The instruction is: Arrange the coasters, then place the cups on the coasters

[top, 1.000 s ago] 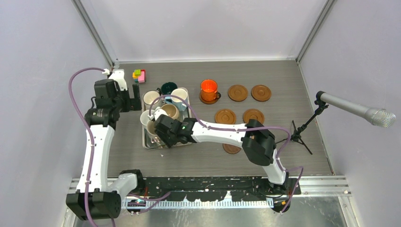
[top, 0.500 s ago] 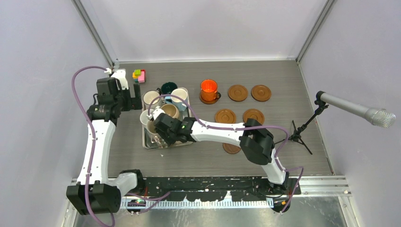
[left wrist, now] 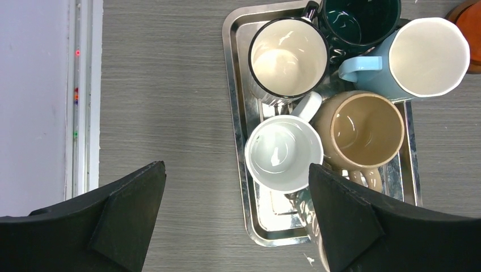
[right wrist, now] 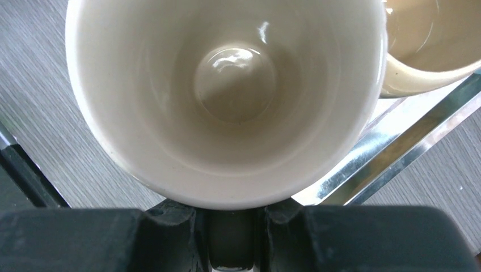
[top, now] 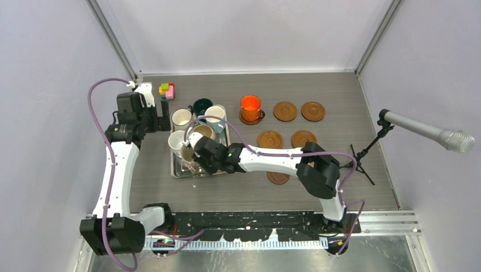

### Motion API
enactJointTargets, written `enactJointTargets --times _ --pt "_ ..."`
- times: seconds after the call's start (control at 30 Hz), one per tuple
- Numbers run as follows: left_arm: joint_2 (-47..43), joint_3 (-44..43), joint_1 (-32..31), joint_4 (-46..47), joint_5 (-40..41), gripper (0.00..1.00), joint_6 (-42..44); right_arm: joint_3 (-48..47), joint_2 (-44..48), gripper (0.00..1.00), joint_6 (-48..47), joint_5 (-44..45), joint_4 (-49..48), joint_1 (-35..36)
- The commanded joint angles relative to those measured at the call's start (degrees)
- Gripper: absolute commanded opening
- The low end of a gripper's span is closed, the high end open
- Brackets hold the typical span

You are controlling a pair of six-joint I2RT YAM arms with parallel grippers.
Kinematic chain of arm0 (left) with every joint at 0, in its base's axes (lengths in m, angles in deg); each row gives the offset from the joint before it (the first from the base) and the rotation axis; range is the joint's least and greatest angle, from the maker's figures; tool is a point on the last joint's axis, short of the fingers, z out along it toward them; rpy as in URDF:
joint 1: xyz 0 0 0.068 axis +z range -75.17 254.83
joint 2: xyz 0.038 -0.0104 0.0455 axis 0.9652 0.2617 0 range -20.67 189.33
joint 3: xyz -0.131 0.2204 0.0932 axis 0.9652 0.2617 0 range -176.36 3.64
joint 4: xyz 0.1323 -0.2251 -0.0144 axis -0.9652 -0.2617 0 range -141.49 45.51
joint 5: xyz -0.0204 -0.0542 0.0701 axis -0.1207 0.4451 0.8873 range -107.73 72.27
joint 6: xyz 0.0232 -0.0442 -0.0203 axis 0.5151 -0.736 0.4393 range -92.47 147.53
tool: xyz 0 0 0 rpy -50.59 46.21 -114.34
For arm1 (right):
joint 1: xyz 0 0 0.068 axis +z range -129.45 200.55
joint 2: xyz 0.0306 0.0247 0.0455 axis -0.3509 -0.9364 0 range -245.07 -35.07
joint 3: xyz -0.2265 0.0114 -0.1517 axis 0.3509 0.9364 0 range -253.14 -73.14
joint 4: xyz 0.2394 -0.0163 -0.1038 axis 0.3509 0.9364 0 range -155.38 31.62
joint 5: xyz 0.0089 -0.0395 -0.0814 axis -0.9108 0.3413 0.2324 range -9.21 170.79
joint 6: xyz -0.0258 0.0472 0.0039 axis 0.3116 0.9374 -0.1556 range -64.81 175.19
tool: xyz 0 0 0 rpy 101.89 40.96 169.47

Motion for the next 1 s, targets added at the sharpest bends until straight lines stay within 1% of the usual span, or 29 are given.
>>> enactJointTargets --times 0.0,0.3,0.4,0.43,0.57,0.67,0.77,0.87,0.97 --pt "0.06 -2.06 0.32 2.1 -0.39 1.0 0.95 1.4 8.21 0.0 -2.12 -3.27 -8.21 -0.44" --pt "0.66 -2.68 0.34 1.97 -0.89 1.0 0.95 6.41 15.68 0.0 -1.25 -13.13 -11.42 -3.0" --pt "1.0 -3.34 0.32 1.72 -1.39 1.0 0.95 7.23 19.08 0.0 -1.2 -15.94 -9.99 -4.45" --pt "1.13 -3.53 0.32 1.63 -1.45 1.0 2.27 7.91 20.41 0.0 -1.2 -16.55 -9.43 -4.97" --pt "1.85 -4.32 0.37 1.62 -1.85 1.0 2.58 10.76 26.71 0.0 -1.65 -17.98 -6.88 -7.89" --pt "2.48 -5.38 0.32 1.43 -2.0 1.0 2.77 11.88 31.35 0.0 -1.78 -17.41 -2.59 -11.62" --pt "2.91 -6.36 0.37 1.36 -2.0 1.0 3.15 13.21 36.21 0.0 -3.68 -16.02 1.65 -16.78" --pt "3.58 -7.43 0.37 1.2 -2.25 1.0 3.21 14.36 40.8 0.0 -4.92 -14.69 6.3 -22.43" --pt "4.86 -8.96 0.35 0.27 -2.8 1.0 3.18 14.4 43.48 0.0 -5.1 -13.74 9.9 -28.86"
